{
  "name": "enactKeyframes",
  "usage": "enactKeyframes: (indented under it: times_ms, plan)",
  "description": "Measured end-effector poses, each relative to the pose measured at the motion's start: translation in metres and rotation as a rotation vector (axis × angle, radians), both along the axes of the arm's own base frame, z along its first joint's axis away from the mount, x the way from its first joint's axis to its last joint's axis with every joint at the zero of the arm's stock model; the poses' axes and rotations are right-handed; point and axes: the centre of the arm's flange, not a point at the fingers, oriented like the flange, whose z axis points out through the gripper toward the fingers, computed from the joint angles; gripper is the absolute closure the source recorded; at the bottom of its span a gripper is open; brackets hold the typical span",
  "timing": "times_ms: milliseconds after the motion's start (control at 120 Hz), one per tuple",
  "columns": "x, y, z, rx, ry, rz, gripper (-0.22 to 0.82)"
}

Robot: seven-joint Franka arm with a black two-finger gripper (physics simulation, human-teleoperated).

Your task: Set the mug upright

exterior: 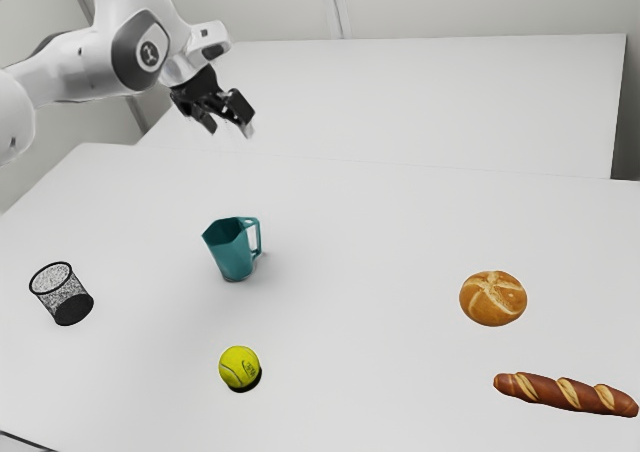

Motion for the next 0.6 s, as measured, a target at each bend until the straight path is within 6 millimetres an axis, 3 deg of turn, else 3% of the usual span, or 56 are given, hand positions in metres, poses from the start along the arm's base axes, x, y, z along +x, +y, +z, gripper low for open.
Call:
enactKeyframes:
  times_ms: [175,600]
  plan:
    - [-0.008,-0.004,0.029,-0.002,0.063,-0.016,0.01]
    - [-0.019,-0.006,0.026,-0.009,0.161,-0.020,0.00]
